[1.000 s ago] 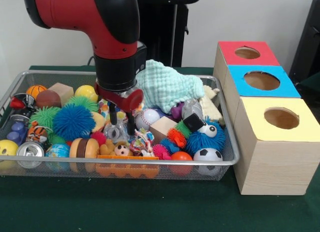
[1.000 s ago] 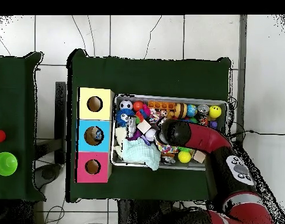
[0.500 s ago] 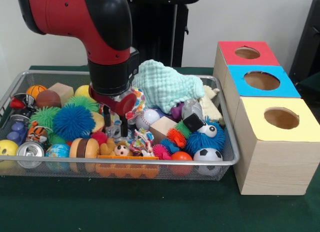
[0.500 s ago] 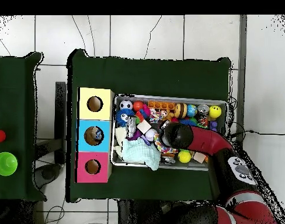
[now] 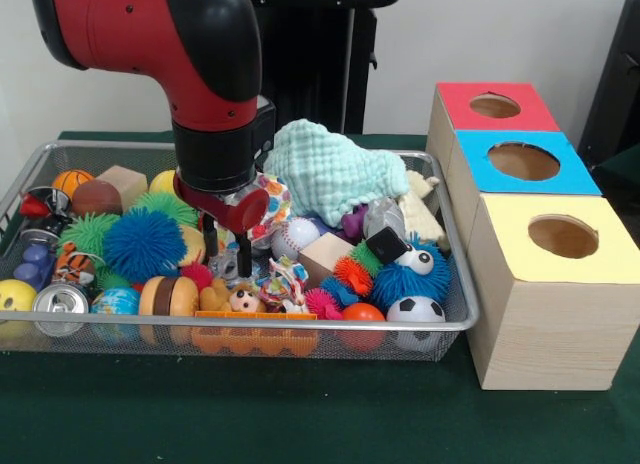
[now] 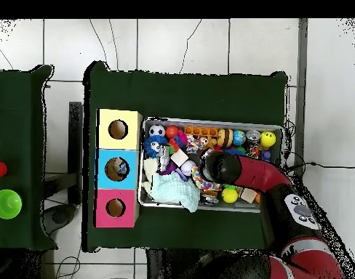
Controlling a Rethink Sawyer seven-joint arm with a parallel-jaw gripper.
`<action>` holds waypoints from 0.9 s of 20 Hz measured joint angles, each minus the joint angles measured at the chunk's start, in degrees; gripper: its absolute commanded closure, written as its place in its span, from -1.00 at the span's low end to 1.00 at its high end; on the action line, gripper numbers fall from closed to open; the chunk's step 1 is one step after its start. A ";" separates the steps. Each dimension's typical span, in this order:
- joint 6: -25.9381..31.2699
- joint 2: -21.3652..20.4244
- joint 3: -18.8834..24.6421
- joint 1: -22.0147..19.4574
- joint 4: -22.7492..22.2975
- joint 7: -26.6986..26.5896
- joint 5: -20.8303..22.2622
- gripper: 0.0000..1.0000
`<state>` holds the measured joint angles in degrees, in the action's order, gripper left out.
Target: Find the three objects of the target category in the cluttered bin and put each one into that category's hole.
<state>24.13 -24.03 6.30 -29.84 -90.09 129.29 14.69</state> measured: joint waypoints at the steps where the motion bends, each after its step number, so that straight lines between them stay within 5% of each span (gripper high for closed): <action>1: 0.00 0.02 0.00 -0.01 0.01 0.00 0.00 -1.00; 4: 0.01 0.06 -0.03 0.02 0.06 0.00 0.00 -1.00; 5: 0.01 0.07 -0.03 0.02 0.07 0.00 0.00 1.00; 18: 0.02 0.07 -0.03 0.06 0.12 0.00 0.00 1.00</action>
<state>24.15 -23.96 6.27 -29.77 -89.97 129.29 14.69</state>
